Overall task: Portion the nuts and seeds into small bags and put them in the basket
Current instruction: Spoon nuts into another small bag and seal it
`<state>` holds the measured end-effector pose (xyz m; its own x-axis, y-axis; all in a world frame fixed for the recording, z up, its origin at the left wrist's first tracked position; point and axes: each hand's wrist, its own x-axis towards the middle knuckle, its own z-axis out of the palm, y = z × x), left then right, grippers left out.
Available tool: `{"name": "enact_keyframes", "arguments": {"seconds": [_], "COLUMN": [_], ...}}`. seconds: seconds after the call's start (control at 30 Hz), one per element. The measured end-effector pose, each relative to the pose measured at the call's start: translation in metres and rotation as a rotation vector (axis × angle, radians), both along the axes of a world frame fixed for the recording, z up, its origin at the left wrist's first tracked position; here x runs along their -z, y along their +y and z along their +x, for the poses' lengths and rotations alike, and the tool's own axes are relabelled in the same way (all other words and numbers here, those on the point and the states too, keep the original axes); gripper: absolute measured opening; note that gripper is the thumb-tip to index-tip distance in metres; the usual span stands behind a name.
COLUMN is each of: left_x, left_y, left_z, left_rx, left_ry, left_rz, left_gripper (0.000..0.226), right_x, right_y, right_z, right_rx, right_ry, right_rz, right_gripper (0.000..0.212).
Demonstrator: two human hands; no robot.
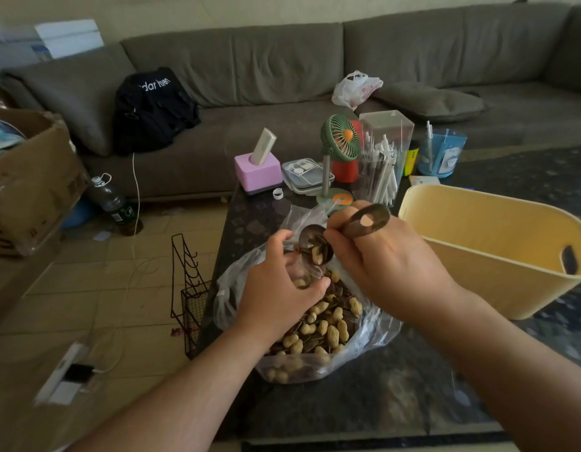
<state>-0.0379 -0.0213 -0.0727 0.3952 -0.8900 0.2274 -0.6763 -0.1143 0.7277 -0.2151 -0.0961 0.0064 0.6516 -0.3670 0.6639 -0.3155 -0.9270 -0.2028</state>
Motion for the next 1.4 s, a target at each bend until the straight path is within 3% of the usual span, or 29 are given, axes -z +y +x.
{"name": "enact_keyframes", "arguments": {"seconds": [0.17,0.37,0.57,0.7,0.93,1.13,1.23,1.4], "left_x": [-0.003,-0.002,-0.012,-0.025,-0.022,-0.009,-0.009,-0.004], "left_y": [0.001,0.001,0.003,0.005,0.006,-0.001,-0.003,-0.007], "left_z": [0.001,0.006,0.014,0.032,0.041,0.045,0.039,0.031], "left_rx": [-0.01,-0.041,-0.096,-0.194,-0.155,-0.136,-0.144,-0.179], "left_ry": [0.054,0.053,0.143,0.322,0.255,0.42,0.514,0.618], "left_rz": [-0.014,-0.016,0.021,-0.047,0.076,0.204,0.2,0.182], "left_gripper": [0.089,0.094,0.092,0.096,0.097,0.108,0.104,0.099], "right_x": [0.003,0.004,0.006,0.023,0.05,0.054,0.055,0.06], "right_y": [0.006,0.005,-0.006,-0.017,-0.013,-0.001,0.003,0.005], "right_z": [0.0,0.0,-0.003,-0.005,0.007,0.02,0.022,0.025], "right_rx": [-0.059,-0.083,0.099,0.192,0.085,0.055,0.022,0.07], "right_ry": [-0.054,-0.112,-0.194,-0.089,0.077,0.187,0.159,0.09], "right_rz": [-0.081,-0.12,0.166,0.389,0.242,0.109,0.224,0.479], "right_gripper": [0.017,0.02,0.019,0.021,0.026,0.039,0.04,0.019]}}
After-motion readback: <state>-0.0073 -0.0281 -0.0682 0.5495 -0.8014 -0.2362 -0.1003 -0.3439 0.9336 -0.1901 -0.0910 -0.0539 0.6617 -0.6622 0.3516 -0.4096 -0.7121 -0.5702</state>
